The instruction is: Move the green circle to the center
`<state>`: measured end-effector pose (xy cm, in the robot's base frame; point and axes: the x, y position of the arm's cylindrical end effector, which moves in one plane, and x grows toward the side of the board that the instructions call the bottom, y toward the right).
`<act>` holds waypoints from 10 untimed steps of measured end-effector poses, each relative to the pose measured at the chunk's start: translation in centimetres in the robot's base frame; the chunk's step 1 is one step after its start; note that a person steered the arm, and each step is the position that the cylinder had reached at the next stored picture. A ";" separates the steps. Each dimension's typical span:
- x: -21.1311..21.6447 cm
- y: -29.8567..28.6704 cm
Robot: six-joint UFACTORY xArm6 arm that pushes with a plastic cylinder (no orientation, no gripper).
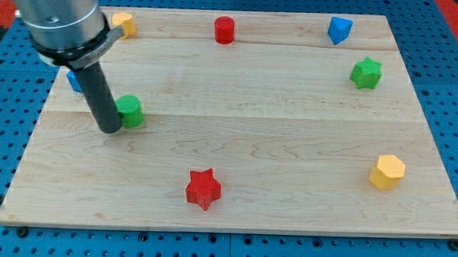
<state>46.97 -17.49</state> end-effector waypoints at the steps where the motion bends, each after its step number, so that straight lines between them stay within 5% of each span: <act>1: 0.0 -4.0; 5: -0.6 -6.5; 6: -2.1 -4.8; 8: -2.2 9.5; 9: -3.3 4.9; 10: -3.6 6.7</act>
